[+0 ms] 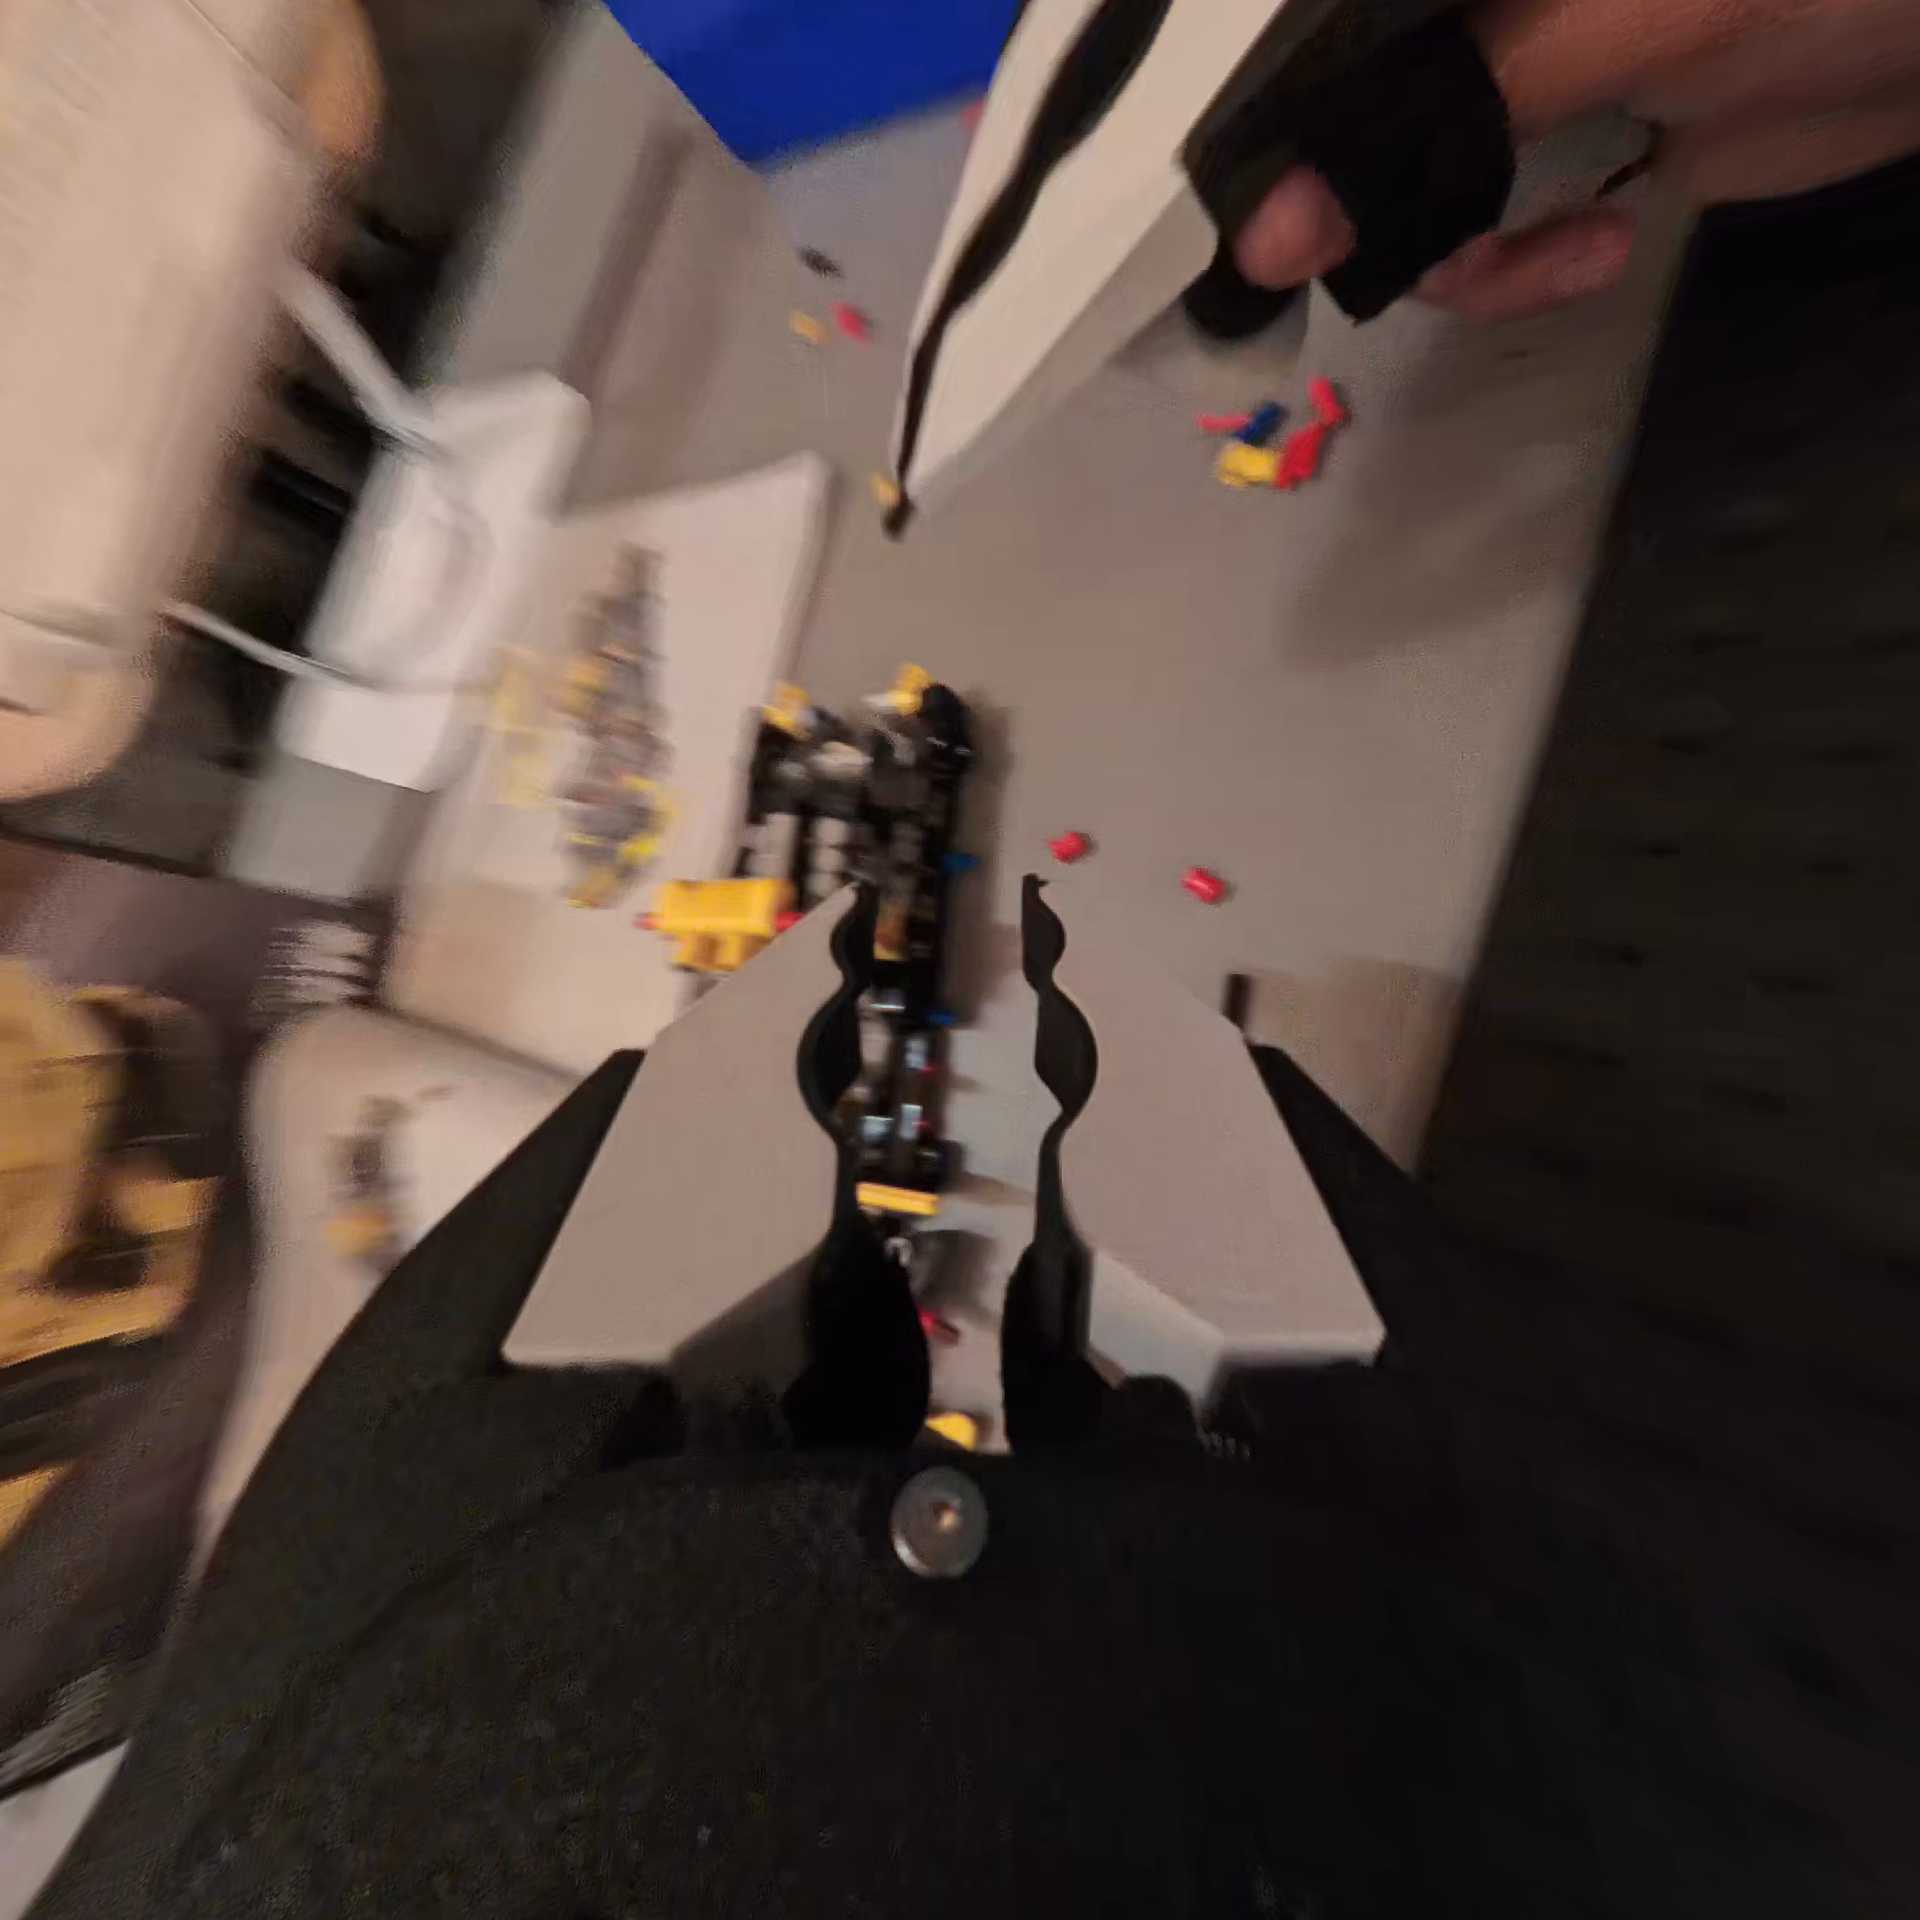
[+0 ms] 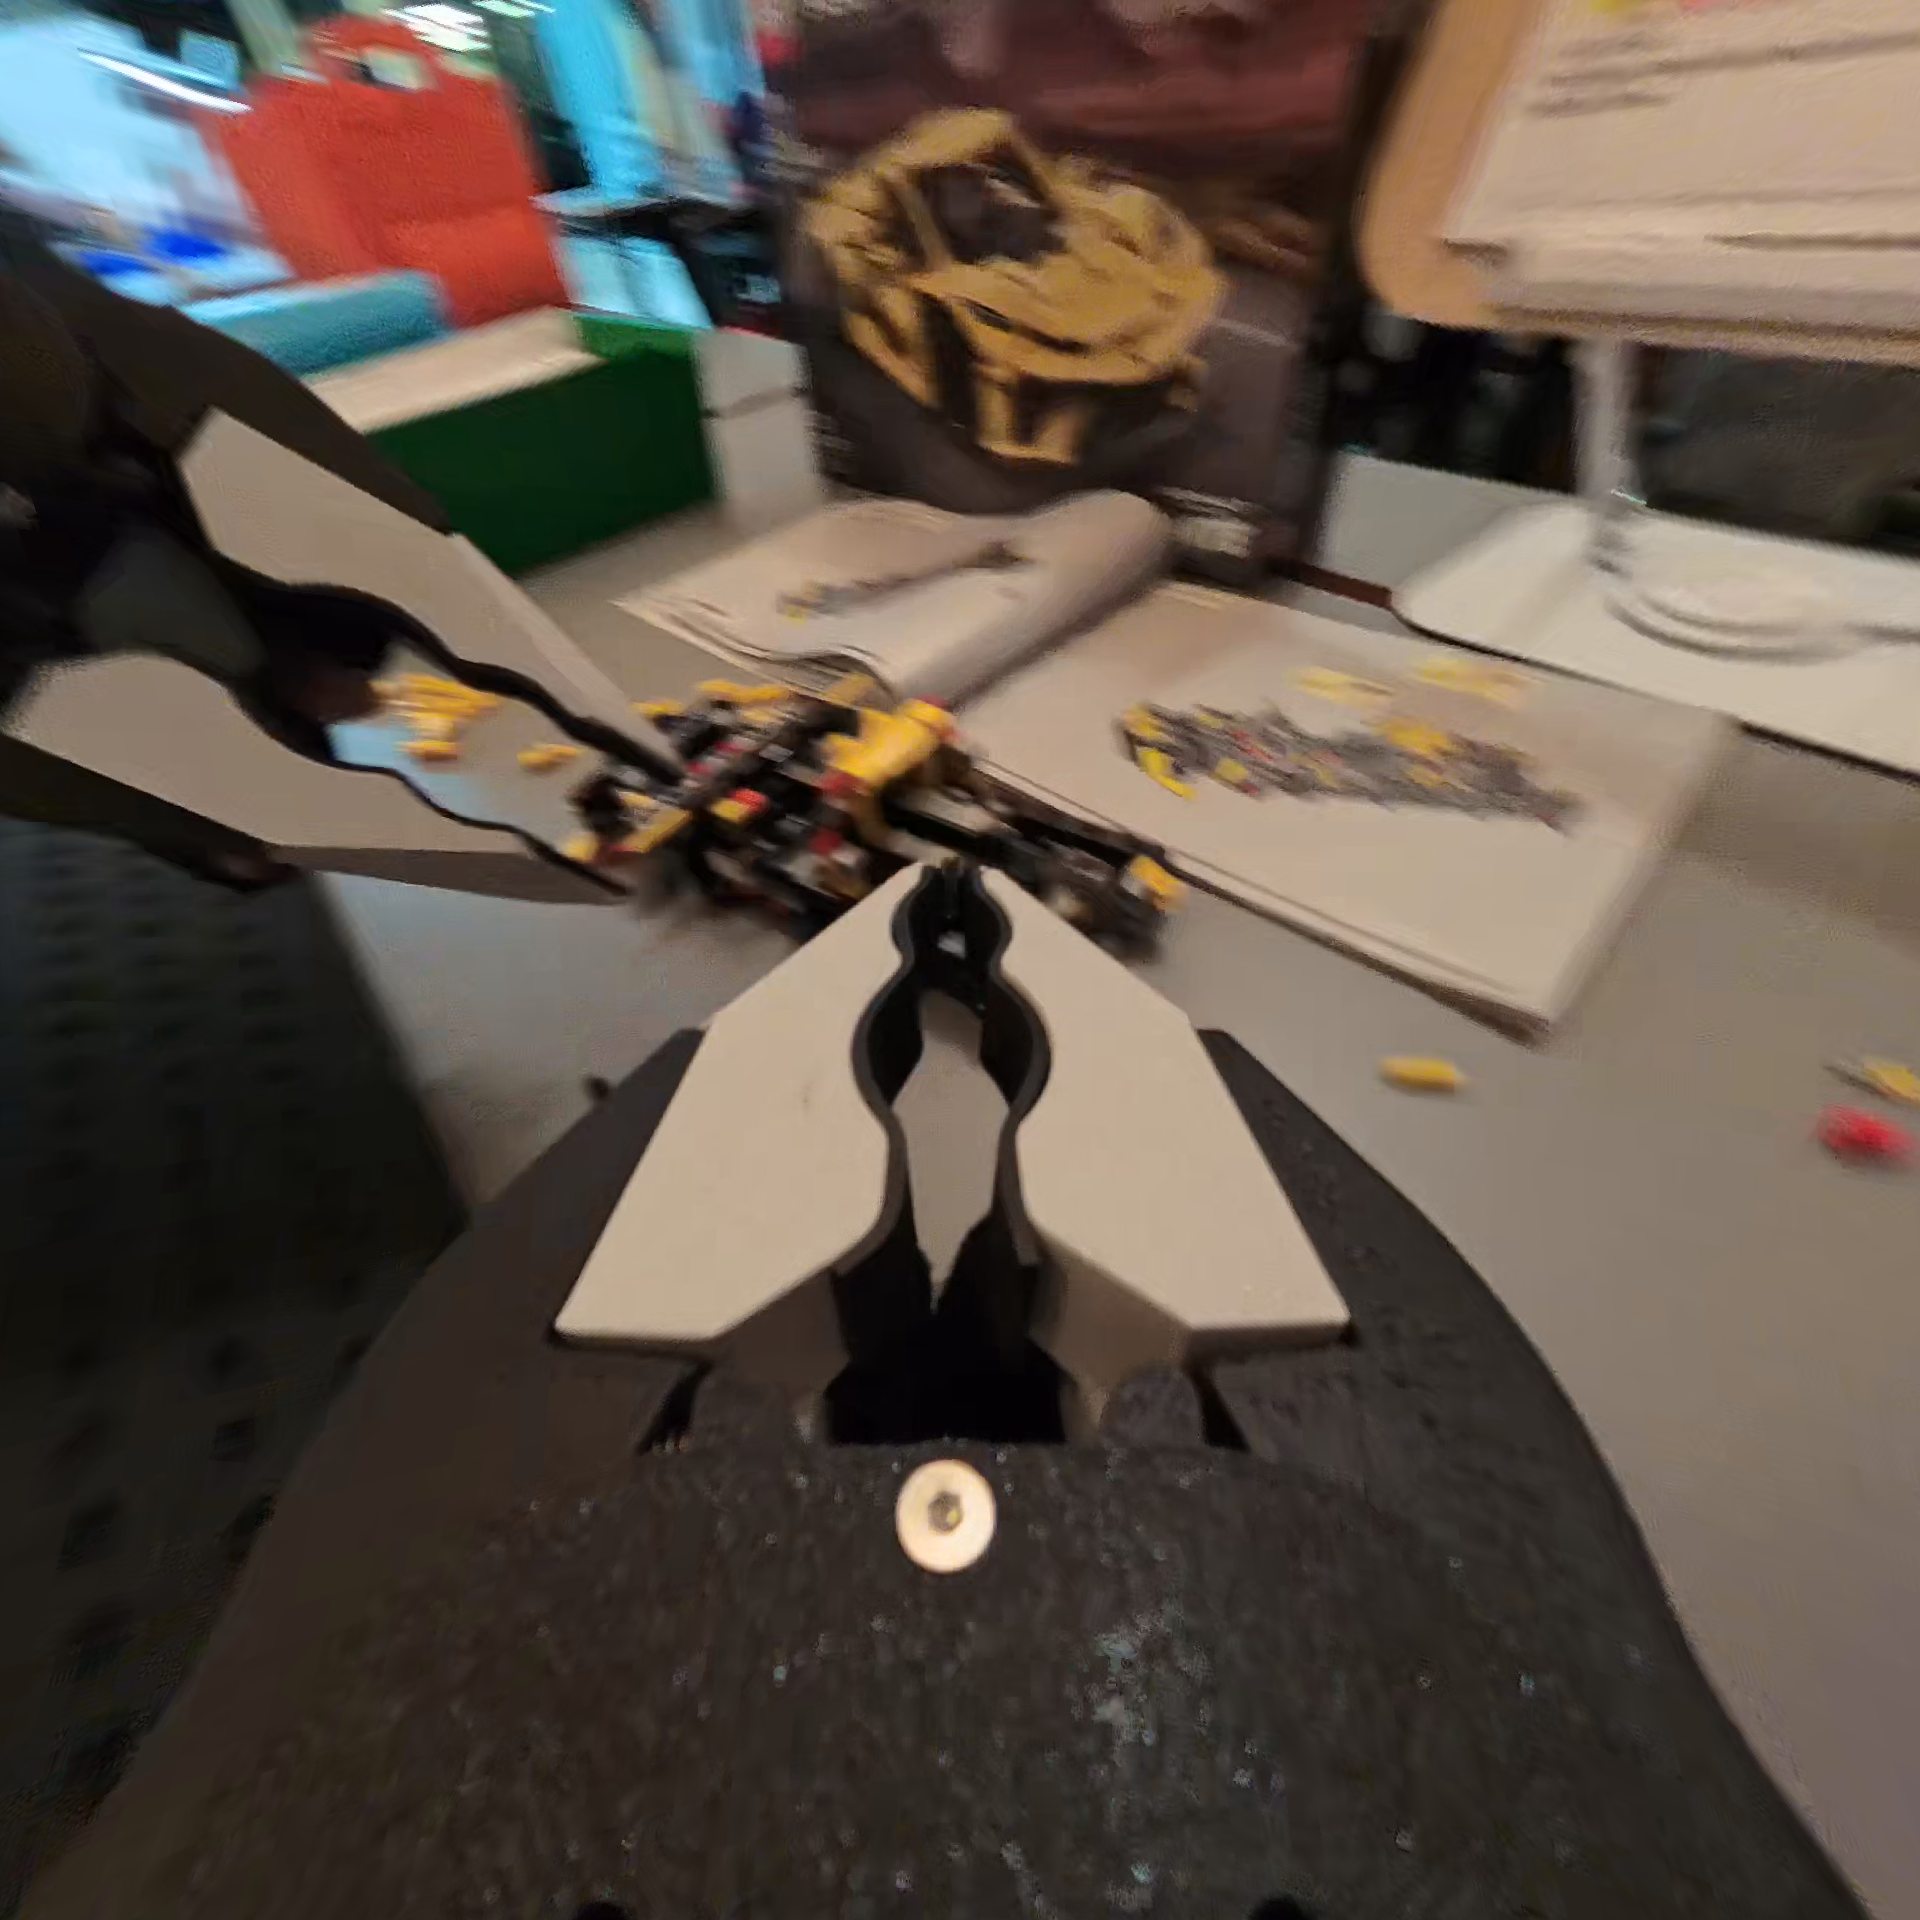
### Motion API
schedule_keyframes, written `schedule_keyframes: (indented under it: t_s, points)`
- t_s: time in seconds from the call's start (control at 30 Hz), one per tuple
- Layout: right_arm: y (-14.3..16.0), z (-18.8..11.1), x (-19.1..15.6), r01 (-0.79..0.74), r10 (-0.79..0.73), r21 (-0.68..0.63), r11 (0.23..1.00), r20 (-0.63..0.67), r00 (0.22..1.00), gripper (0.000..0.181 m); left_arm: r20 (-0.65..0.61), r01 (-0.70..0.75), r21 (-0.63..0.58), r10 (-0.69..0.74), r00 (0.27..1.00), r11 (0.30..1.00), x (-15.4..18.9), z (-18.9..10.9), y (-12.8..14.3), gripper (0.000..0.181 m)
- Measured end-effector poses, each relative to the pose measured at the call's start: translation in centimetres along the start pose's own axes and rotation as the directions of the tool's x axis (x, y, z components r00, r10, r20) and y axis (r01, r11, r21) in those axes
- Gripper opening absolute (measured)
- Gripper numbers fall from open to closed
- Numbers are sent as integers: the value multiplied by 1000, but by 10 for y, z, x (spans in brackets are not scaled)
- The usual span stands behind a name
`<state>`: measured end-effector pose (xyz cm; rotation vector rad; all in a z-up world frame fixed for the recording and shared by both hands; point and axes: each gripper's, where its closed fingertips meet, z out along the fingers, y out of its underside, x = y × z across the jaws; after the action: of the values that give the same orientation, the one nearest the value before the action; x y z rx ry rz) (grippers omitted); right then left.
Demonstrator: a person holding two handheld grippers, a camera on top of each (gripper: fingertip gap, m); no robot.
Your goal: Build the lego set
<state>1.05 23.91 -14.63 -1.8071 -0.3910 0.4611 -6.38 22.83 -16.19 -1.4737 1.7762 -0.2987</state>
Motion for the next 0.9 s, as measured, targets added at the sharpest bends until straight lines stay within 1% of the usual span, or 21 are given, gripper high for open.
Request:
schedule_keyframes:
  t_s: [0.03, 0.07, 0.1, 0.17, 0.2, 0.23, 0.3, 0.4, 0.47, 0.53, 0.6, 0.73, 0.83, 0.9]
  points:
    - [8, -4, 10, -12, 10, -20, 1000, -73, 997, 3, -91, 38, -46, -42, 995, 998, 0, 9, 0, 28]
    - [13, -8, 15, -12, 7, -37, 999, -129, 992, 3, -142, 57, -67, -66, 988, 996, -4, 18, -4, 28]
    - [14, -11, 19, 7, -14, -42, 999, -174, 985, 3, -203, 49, -104, -69, 977, 993, -4, 27, -5, 28]
    - [9, -15, 26, 54, -60, -29, 998, -237, 970, 3, -289, -33, -261, -45, 956, 965, -2, 45, 6, 29]
    - [10, -15, 29, 62, -69, -35, 997, -248, 966, 3, -304, -86, -312, -13, 953, 946, -3, 53, 10, 29]
    - [11, -14, 30, 59, -67, -40, 997, -240, 969, 3, -292, -124, -342, 20, 956, 932, -7, 62, 10, 29]
    - [14, -15, 35, 24, -33, -41, 999, -240, 970, 3, -299, -164, -400, 41, 953, 902, -8, 74, 12, 28]
    - [9, -21, 42, -25, 25, 5, 1000, -249, 968, 3, -282, -201, -472, 69, 957, 859, -14, 88, 17, 26]
    - [8, -22, 43, -50, 54, 25, 998, -233, 971, 3, -304, -203, -501, 48, 951, 841, -13, 92, 19, 25]
    - [9, -22, 44, -67, 71, 27, 997, -226, 971, 3, -318, -205, -518, 36, 947, 831, -14, 95, 18, 15]
    - [9, -21, 44, -79, 84, 31, 996, -216, 973, 3, -333, -194, -527, 8, 943, 828, -14, 99, 17, 15]
    - [10, -21, 44, -98, 102, 32, 995, -202, 974, 3, -367, -219, -543, 6, 930, 811, -15, 100, 16, 15]
    - [12, -19, 42, -99, 102, 22, 995, -193, 976, 3, -386, -254, -567, 19, 922, 784, -16, 98, 19, 19]
    - [12, -18, 42, -90, 92, 16, 996, -194, 977, 3, -405, -250, -586, -12, 914, 771, -14, 97, 19, 19]
